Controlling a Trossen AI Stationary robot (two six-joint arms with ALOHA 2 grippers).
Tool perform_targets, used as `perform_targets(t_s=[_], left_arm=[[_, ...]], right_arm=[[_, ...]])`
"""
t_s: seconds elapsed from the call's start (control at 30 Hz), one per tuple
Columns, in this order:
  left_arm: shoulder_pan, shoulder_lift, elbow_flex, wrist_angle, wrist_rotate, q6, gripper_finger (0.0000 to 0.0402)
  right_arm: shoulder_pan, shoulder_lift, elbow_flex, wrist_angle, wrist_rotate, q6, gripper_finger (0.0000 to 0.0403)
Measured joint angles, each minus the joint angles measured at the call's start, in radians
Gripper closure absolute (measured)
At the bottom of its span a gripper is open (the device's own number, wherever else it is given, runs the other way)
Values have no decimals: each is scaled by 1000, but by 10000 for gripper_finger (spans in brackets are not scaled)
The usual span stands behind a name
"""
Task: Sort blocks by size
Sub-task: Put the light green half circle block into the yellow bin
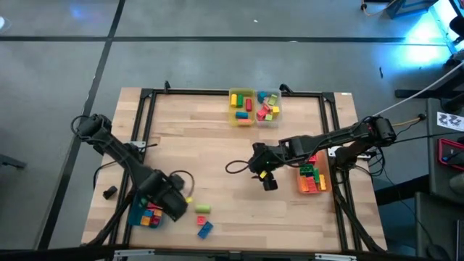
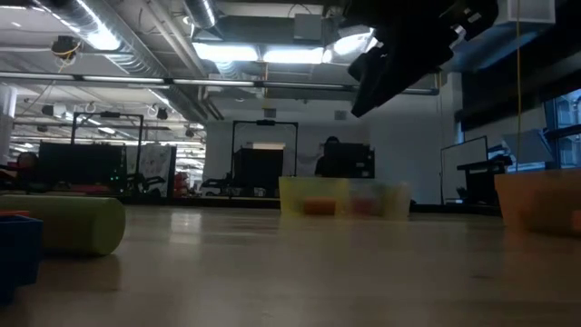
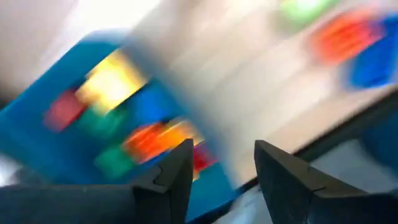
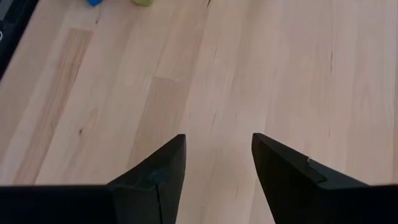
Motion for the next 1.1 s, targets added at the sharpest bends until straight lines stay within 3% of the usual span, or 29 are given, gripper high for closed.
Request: perform_targets(t_s=[0.13, 0.27, 0.33, 0.43, 0.8, 1.1], left_arm=[[7, 1, 4, 223, -188, 120, 247], [7, 25, 4, 409, -420, 323, 247], [7, 45, 4, 476, -483, 431, 247], [7, 80, 4, 513, -497, 576, 247], [7, 233, 4, 516, -441, 803, 247], [7, 295, 4, 439, -385, 828, 247]], right_arm=[[0, 0, 0, -18, 0, 0, 217], [0, 0, 0, -26, 0, 0, 217], [0, 0, 0, -27, 0, 0, 217], [0, 0, 0, -30, 0, 0, 217], [-1, 0, 0, -32, -1, 0, 217], [-1, 0, 0, -32, -1, 0, 217]])
